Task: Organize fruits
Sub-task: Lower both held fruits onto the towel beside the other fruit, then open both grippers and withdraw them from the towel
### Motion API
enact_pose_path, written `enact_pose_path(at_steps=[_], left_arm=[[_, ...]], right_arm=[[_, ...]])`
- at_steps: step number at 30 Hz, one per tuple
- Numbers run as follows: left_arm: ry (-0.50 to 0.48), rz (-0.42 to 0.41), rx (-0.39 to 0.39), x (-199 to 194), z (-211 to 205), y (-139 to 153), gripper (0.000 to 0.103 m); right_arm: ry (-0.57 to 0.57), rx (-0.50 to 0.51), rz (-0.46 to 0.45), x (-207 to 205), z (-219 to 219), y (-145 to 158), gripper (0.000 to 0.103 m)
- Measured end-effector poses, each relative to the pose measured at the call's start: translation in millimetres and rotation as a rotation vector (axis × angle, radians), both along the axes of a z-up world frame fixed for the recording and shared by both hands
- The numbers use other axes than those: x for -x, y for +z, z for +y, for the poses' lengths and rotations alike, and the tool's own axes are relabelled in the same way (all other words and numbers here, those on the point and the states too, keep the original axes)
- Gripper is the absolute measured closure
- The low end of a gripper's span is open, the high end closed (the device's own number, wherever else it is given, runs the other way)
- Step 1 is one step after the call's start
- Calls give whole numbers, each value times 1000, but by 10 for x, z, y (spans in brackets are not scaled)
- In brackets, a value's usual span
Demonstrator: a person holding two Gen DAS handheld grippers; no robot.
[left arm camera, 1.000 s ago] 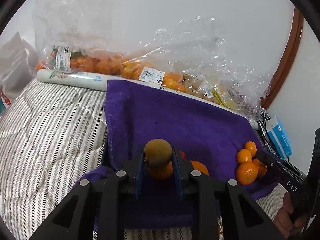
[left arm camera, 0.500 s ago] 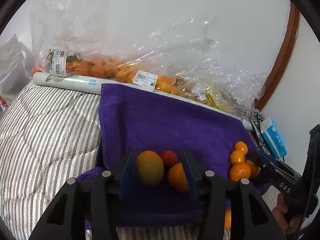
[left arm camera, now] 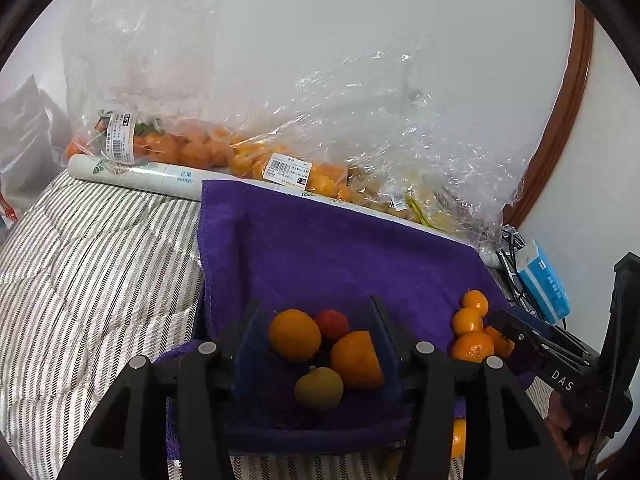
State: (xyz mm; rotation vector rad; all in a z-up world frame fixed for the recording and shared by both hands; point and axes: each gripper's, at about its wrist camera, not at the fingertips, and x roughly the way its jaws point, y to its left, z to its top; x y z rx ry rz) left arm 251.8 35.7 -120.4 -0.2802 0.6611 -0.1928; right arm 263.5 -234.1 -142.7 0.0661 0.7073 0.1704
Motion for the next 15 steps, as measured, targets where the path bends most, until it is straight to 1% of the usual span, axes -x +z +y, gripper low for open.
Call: enact_pose_path(at_steps=[6,10,15], left_arm=[[4,-9,8,27,-20,11,53],[10,-21,5,63,-34,33,53],[25,-36,-10,114,-55,49,53]], right_arm=[[23,4,-47,82,39,72,58],[16,16,-90,149,60,132,58],[36,-7,-82,183,94,168,58]])
